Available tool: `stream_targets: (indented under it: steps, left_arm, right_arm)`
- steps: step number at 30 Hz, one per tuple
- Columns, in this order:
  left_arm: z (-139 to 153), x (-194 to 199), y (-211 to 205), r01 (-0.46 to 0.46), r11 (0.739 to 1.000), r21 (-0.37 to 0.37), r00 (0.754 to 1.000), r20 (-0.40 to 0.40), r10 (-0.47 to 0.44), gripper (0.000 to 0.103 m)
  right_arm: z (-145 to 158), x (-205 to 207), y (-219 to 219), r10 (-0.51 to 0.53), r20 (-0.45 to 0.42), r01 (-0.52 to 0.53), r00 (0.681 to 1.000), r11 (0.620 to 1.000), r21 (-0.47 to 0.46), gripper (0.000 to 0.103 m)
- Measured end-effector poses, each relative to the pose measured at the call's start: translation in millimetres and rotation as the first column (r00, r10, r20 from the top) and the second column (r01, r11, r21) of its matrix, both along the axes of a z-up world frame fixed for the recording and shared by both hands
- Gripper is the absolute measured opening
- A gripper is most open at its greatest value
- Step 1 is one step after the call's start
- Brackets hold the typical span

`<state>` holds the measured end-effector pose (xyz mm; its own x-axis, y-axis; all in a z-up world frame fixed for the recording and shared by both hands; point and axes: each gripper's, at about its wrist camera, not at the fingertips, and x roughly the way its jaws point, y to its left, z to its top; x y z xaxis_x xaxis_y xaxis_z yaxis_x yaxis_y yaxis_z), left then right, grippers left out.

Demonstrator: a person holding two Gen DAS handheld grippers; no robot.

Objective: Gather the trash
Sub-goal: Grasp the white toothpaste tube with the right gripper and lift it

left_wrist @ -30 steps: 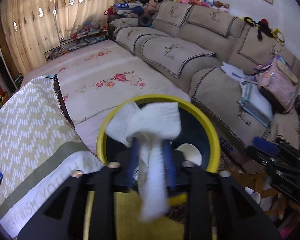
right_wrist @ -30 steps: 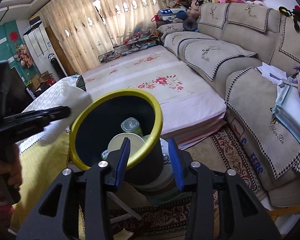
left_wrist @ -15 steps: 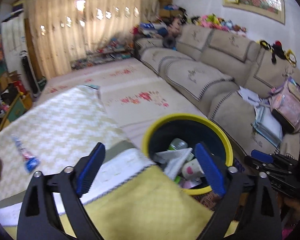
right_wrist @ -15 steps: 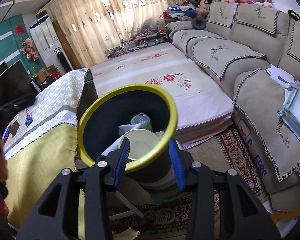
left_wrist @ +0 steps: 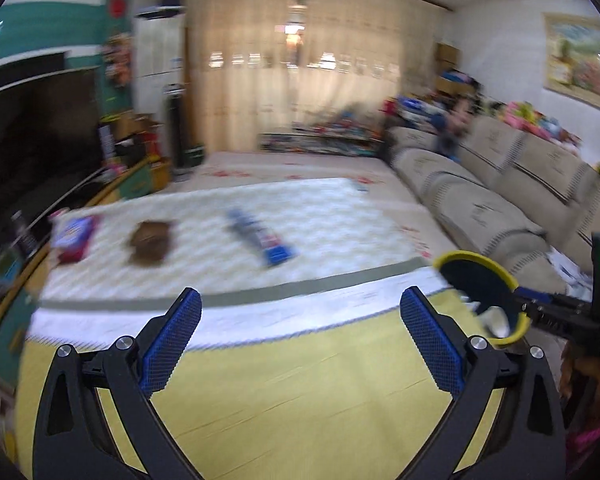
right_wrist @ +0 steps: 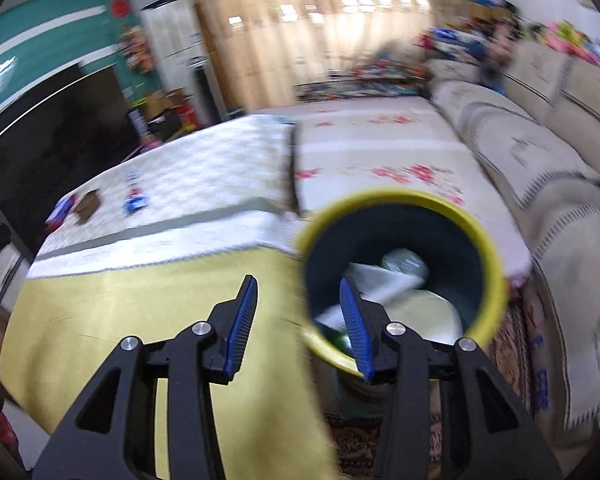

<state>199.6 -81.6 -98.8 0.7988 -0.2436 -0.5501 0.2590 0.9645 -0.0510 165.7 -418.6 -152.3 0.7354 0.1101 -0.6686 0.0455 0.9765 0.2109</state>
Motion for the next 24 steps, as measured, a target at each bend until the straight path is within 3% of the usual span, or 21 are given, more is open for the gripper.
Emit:
stream_targets:
  steps: [6, 12, 19, 24]
  left_arm:
    - [-13, -20, 77, -0.142, 0.990, 0.004, 0.990, -0.011, 0.142, 0.098]
    - [-20, -25, 123, -0.199, 0.980, -0.020, 0.980, -0.015, 0.199, 0.098]
    - [-32, -17, 146, -0.223, 0.974, -0.037, 0.974, -0.051, 0.221, 0.098]
    - [-41, -8, 154, -0.230, 0.972, -0.047, 0.971, -0.076, 0.227, 0.098]
  right_arm:
    - [17, 54, 85, 0.219, 0.008, -0.219, 0.976, 0.975, -0.032, 0.042]
    - [25, 117, 159, 0.380, 0.008, -0.378, 0.925, 0.922, -0.081, 0.042]
    - [1, 200, 211, 0.445, -0.090, -0.454, 0.891, 0.881, -0.131, 0.043]
    - [-17, 238, 233, 0.446, -0.132, -0.464, 0.885, 0.868, -0.179, 0.043]
